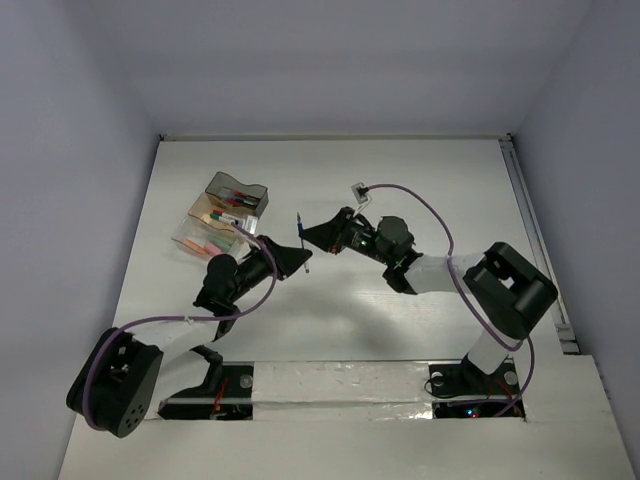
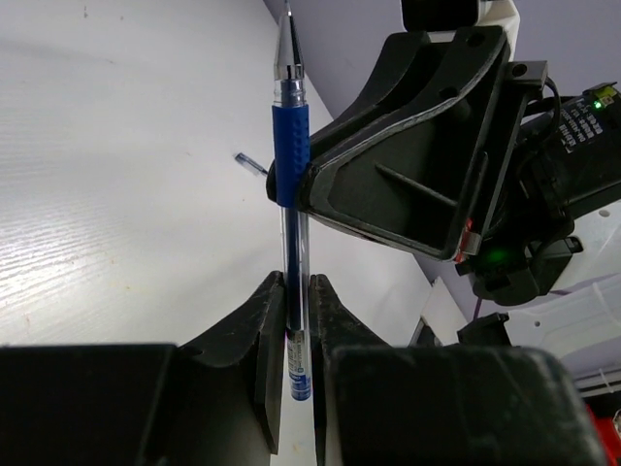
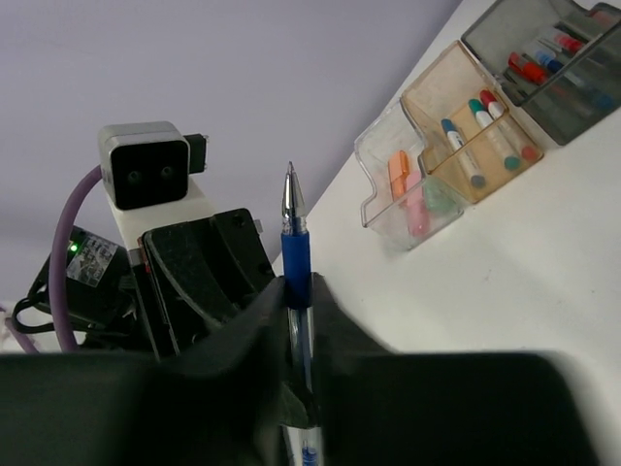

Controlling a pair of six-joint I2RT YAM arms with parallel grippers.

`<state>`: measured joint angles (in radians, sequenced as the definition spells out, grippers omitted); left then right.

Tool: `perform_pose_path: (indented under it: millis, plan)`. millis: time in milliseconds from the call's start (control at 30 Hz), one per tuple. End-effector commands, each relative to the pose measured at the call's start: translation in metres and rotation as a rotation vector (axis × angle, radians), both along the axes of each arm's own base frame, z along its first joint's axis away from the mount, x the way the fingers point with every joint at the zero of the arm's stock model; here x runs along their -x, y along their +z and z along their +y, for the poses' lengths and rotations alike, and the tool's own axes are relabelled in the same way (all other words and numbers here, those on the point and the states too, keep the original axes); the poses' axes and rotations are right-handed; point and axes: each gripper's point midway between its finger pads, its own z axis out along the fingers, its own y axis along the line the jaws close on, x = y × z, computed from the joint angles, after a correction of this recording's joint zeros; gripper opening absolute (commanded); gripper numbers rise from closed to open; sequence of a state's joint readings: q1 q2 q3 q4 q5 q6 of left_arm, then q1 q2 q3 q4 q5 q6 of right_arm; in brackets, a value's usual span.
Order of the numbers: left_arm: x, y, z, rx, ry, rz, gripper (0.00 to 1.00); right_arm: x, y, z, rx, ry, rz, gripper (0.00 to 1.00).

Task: Sort the stationery into containers
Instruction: Pick up the pen from the center of the board, then close the pen cap on the pen.

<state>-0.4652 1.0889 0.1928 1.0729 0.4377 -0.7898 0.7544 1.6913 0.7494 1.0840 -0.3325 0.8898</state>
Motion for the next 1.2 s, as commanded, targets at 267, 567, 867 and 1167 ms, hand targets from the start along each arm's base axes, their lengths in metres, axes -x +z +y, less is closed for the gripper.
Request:
perform_pose_path:
  millis: [267, 567, 867, 1167]
  plan:
    - [0.010, 0.015, -0.003, -0.110, -0.042, -0.126, 0.00, -0.011, -0.011, -0.089, 0.309, -0.236, -0.020, 0.60]
    - [0.039, 0.022, -0.029, -0.131, -0.191, -0.203, 0.00, -0.041, -0.079, -0.242, 0.968, -0.585, 0.250, 0.50]
    - [0.046, 0.028, -0.032, -0.130, -0.199, -0.230, 0.00, -0.083, -0.122, -0.300, 1.329, -0.560, 0.357, 0.66]
    - [0.045, 0.028, -0.032, -0.129, -0.195, -0.226, 0.00, -0.088, -0.171, -0.292, 1.354, -0.380, 0.403, 0.68]
